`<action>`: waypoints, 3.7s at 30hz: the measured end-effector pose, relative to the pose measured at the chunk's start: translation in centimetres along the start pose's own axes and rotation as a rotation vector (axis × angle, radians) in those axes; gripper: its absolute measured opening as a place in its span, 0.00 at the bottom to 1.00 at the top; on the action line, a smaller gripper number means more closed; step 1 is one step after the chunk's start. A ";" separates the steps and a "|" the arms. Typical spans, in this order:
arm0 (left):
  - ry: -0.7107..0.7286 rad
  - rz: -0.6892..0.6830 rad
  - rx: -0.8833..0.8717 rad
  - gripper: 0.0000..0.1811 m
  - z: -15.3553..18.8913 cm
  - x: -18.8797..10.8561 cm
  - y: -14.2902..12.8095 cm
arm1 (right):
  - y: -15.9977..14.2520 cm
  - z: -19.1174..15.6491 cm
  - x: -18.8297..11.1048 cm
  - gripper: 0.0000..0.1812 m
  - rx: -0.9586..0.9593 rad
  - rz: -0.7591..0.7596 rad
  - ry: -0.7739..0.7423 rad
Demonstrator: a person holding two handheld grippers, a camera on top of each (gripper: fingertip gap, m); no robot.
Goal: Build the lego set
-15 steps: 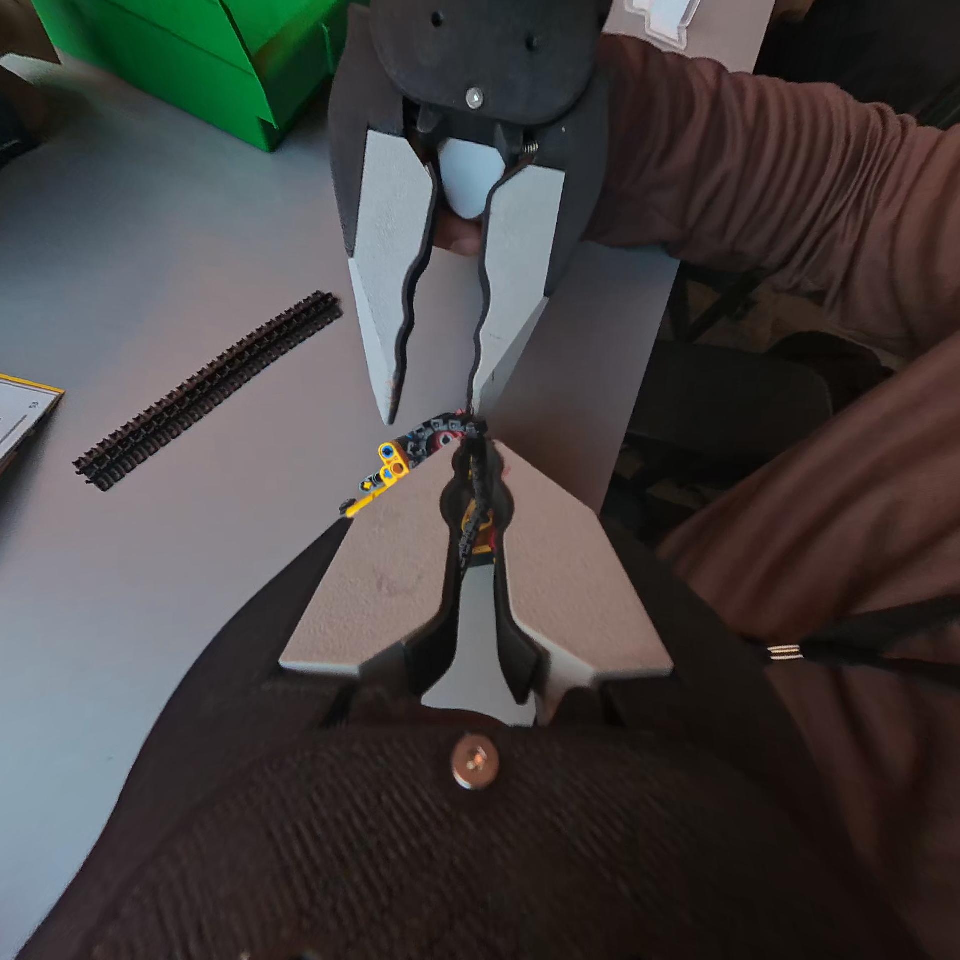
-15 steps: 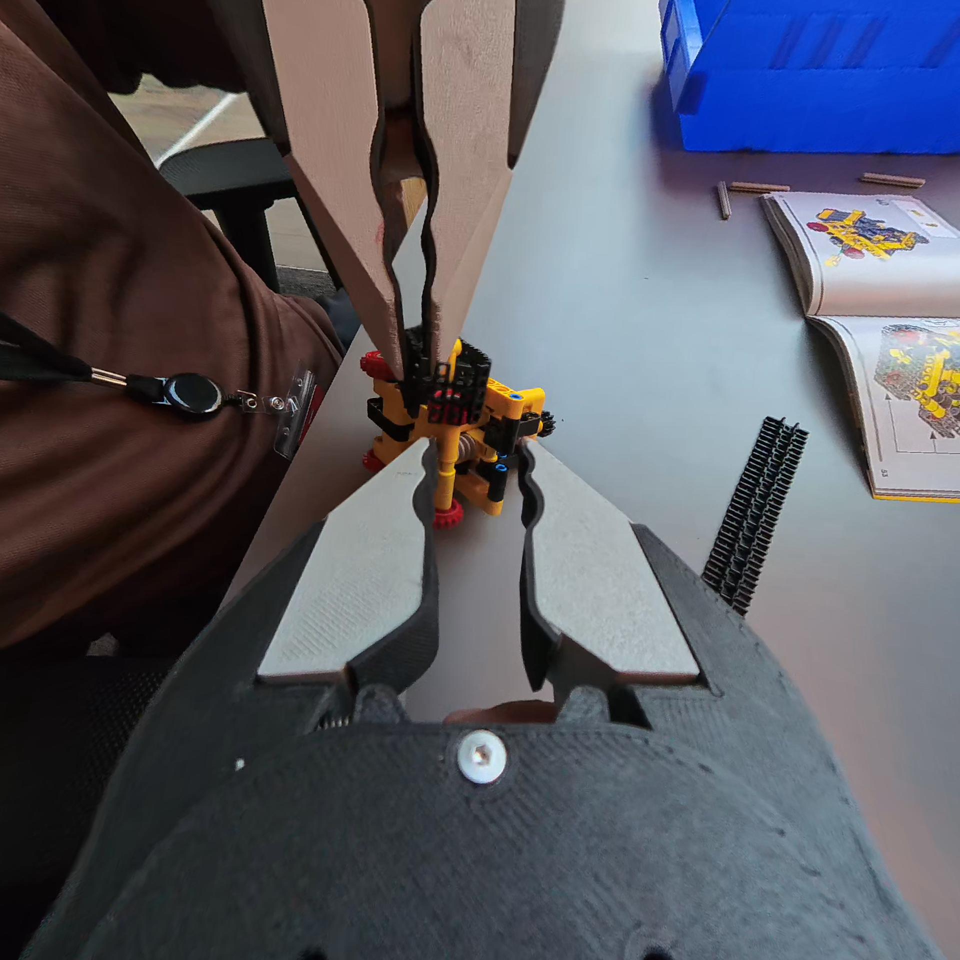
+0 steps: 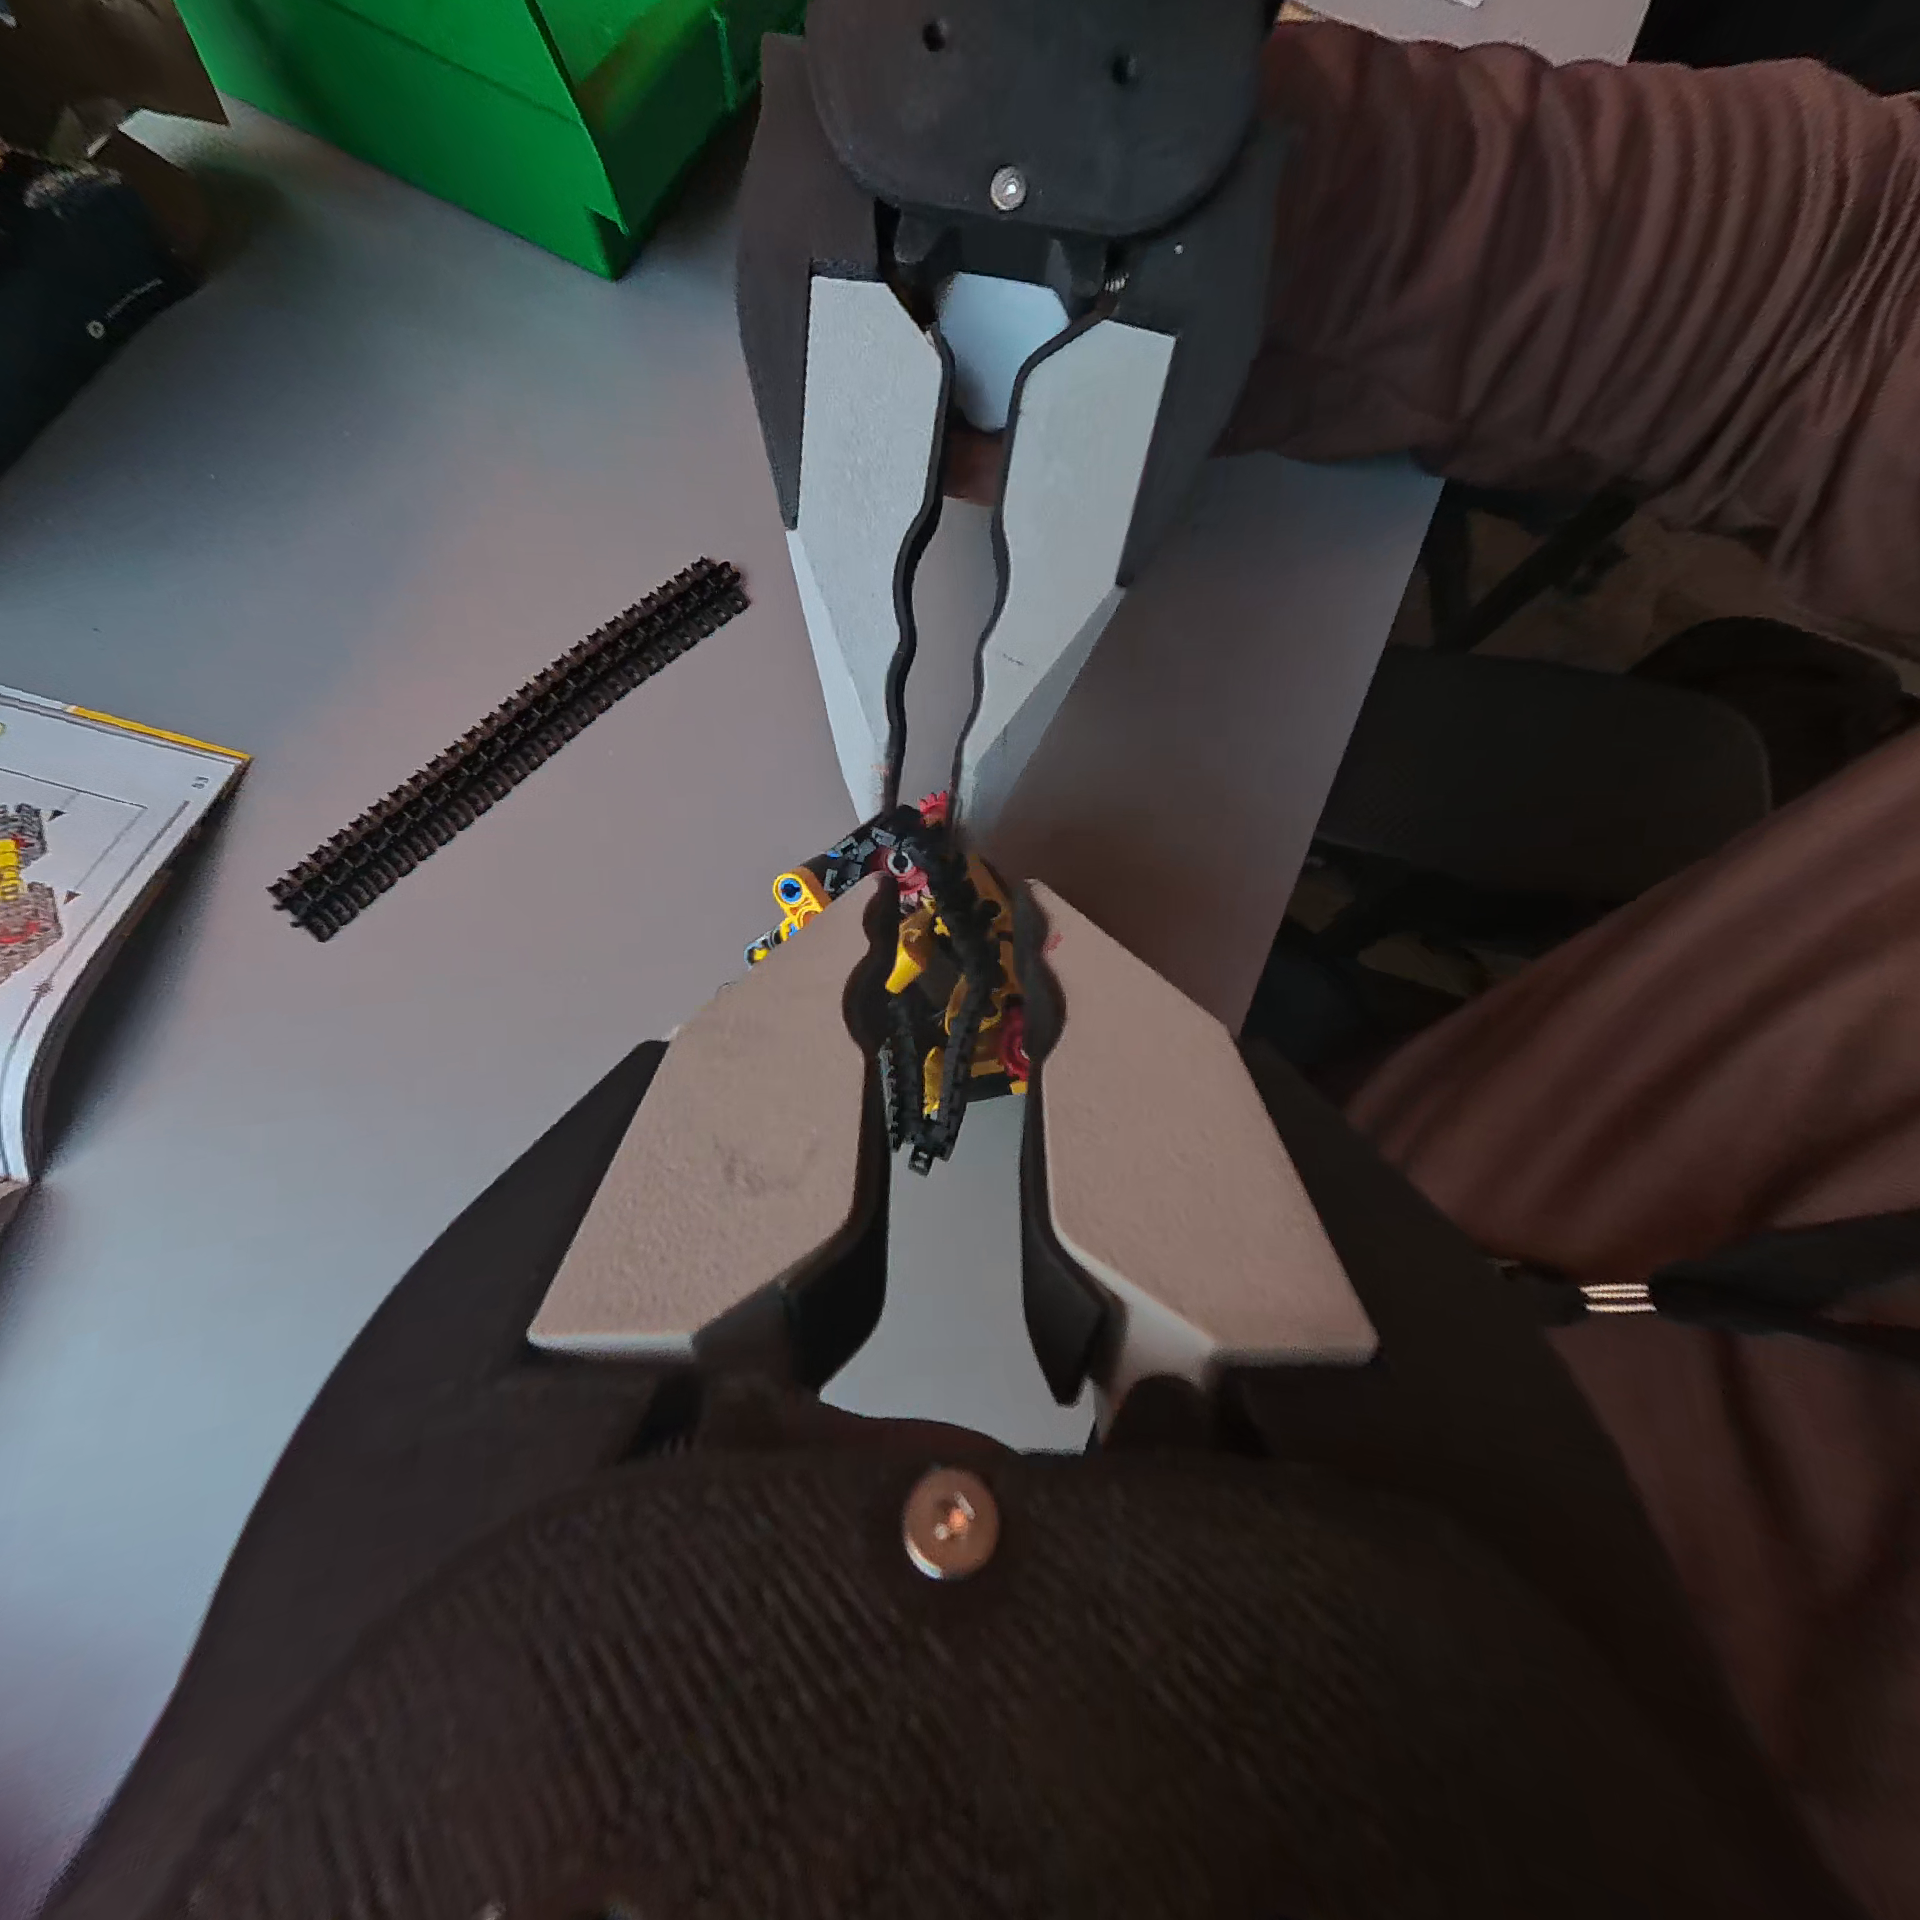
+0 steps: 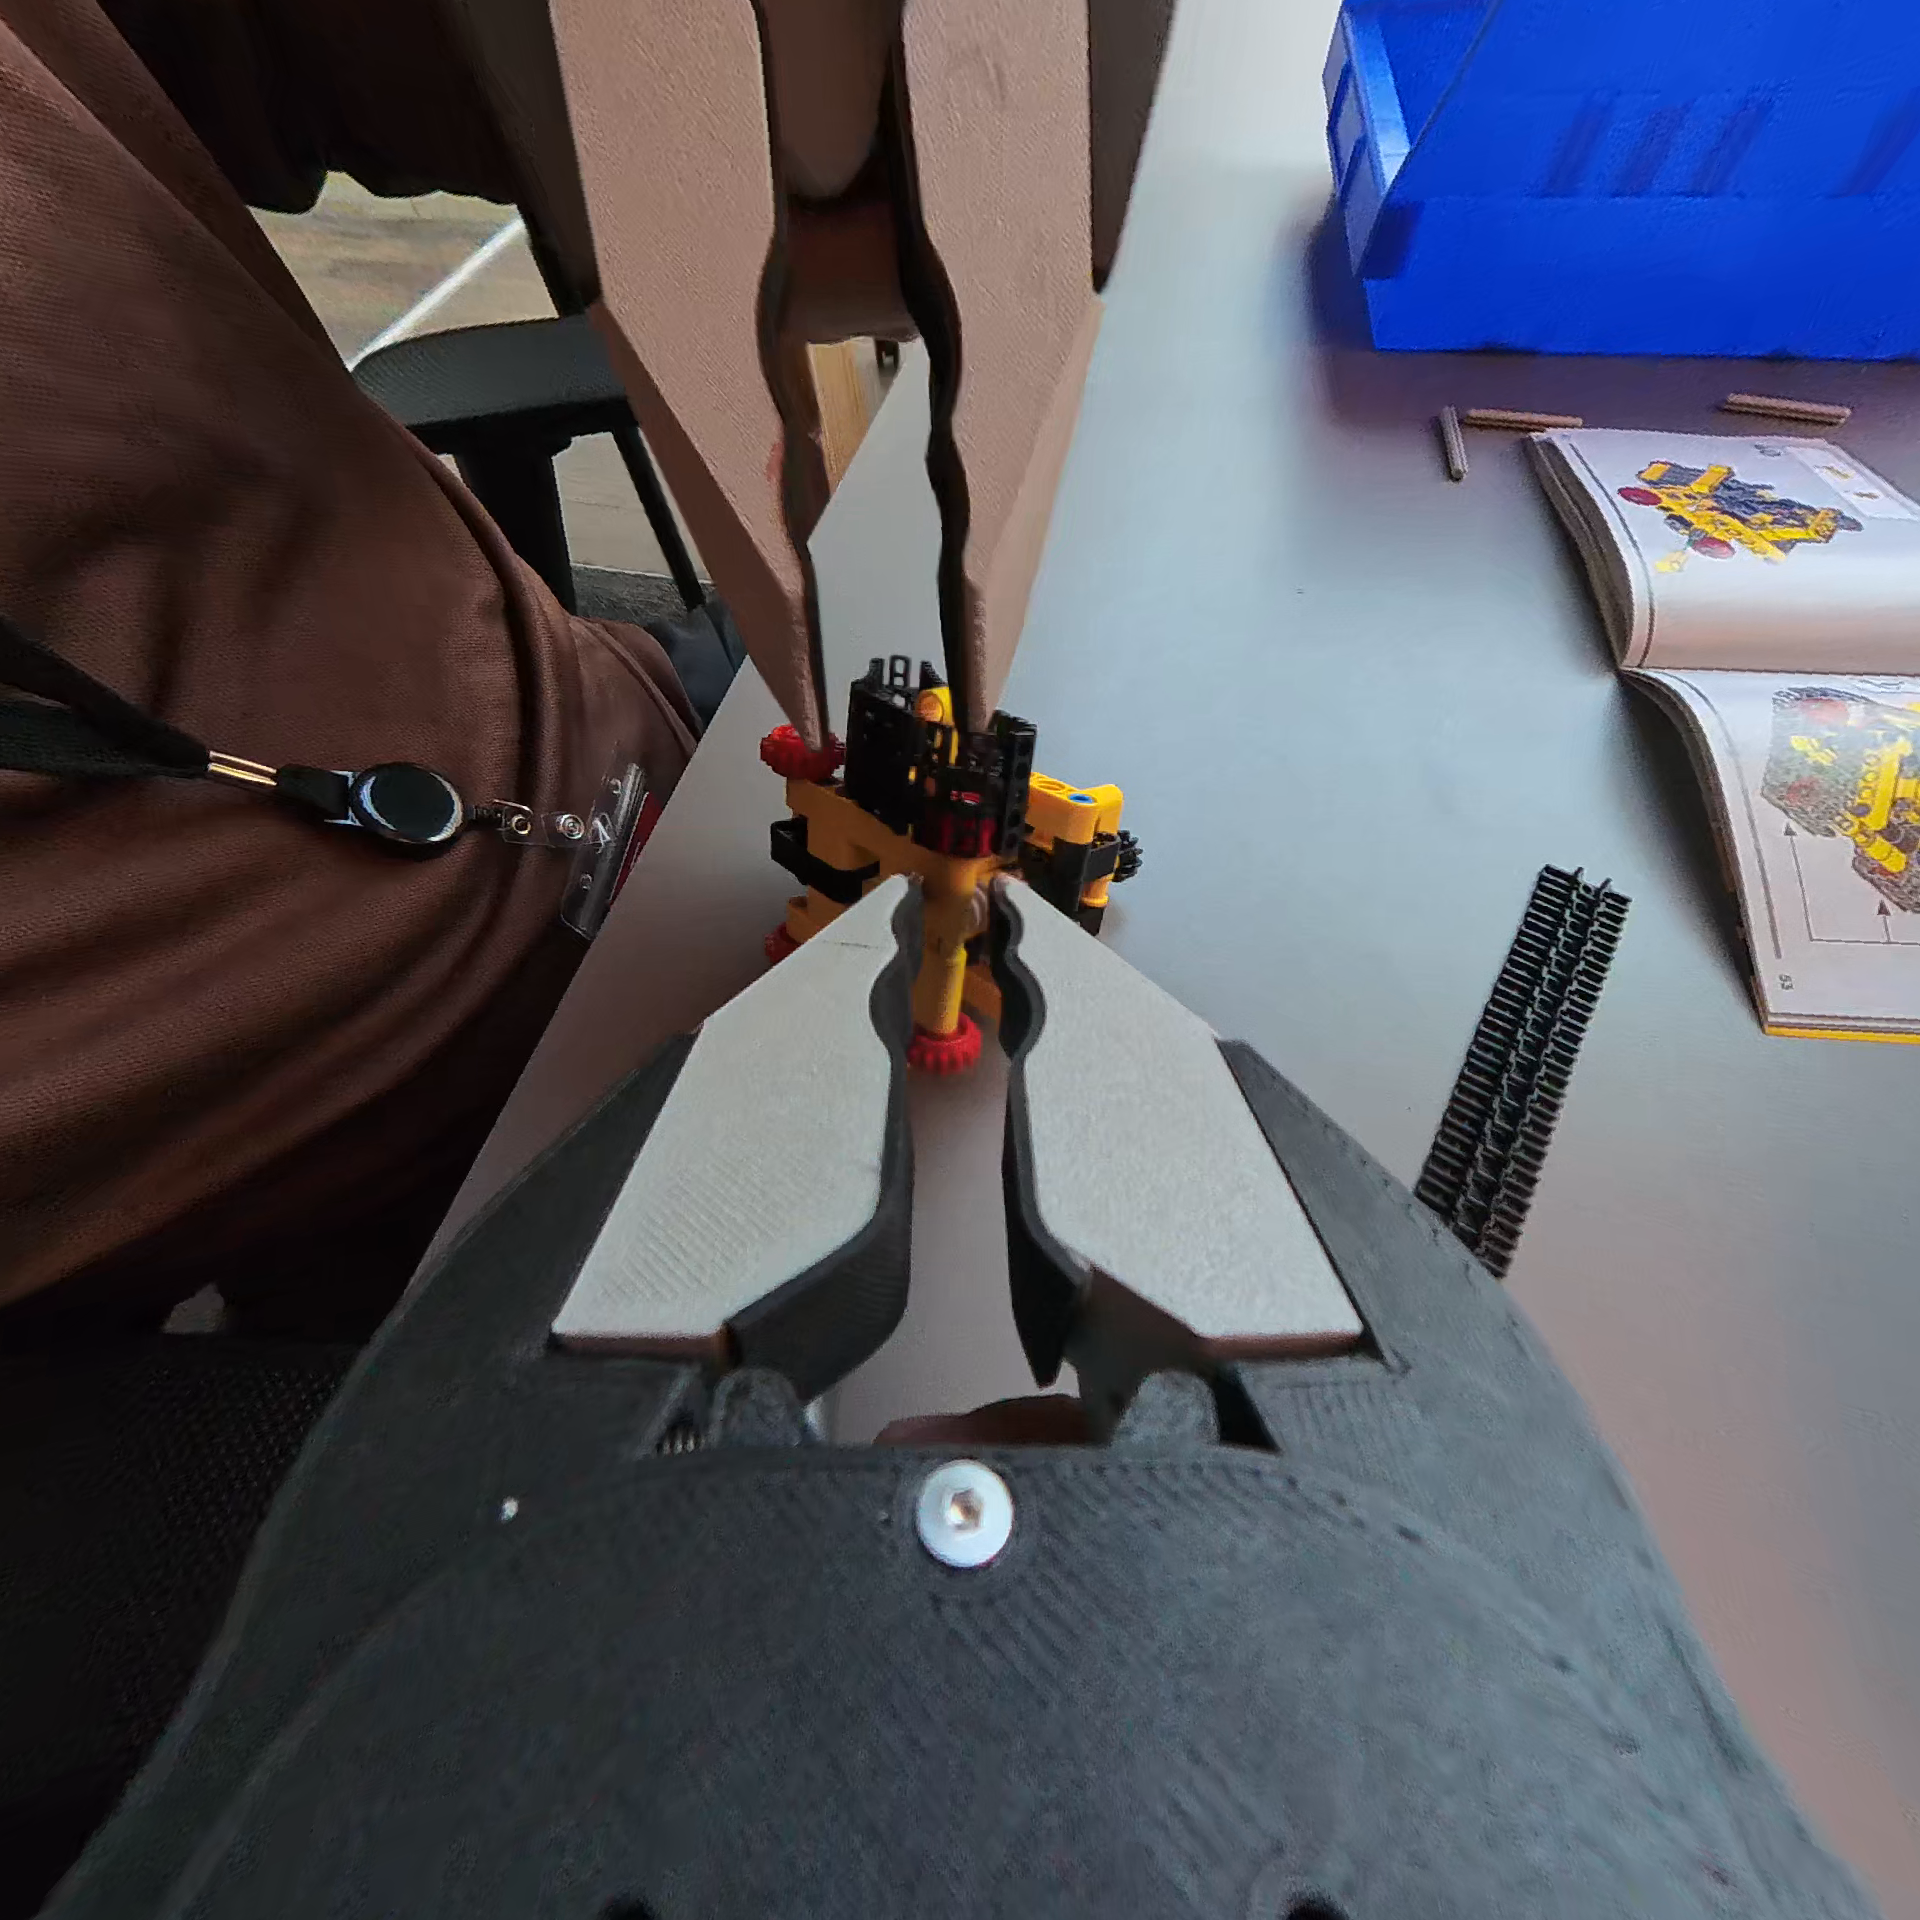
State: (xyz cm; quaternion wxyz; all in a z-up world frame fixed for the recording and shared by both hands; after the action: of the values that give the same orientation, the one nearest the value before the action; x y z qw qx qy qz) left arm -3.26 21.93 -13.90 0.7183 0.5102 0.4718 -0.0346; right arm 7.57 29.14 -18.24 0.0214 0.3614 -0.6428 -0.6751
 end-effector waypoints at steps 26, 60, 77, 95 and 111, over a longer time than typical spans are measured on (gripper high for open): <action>0.087 0.003 0.053 0.00 -2.4 0.1 0.2 | 0.0 0.8 0.6 0.01 0.099 0.070 0.020; 0.050 -0.049 0.107 0.05 -0.7 0.3 -1.1 | 0.4 0.3 0.4 0.10 0.056 0.074 0.014; 0.063 -0.027 0.099 0.10 -1.3 -0.9 -0.5 | 0.7 -0.1 0.6 0.06 -0.018 0.049 -0.041; 0.038 -0.035 0.113 0.10 -1.4 0.0 -0.4 | 1.1 -0.1 0.4 0.03 0.011 0.115 0.001; -0.015 0.122 0.121 0.05 -3.4 -1.1 -1.6 | 0.4 0.8 0.3 0.07 0.045 0.109 0.006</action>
State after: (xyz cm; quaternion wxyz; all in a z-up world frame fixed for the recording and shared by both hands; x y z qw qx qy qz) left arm -6.90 23.34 -14.33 0.6905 0.5802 0.4313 -0.0230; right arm 6.75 29.58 -18.08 0.0518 0.3281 -0.6764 -0.6574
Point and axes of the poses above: each gripper's, where its closed fingertips meet, x out along the fingers, y out of its top, z = x × y across the jaws, the point moved 8 cm from there along -x, back along the fingers, and after that the axes turned 5 degrees about y, right-handed, at the moved point
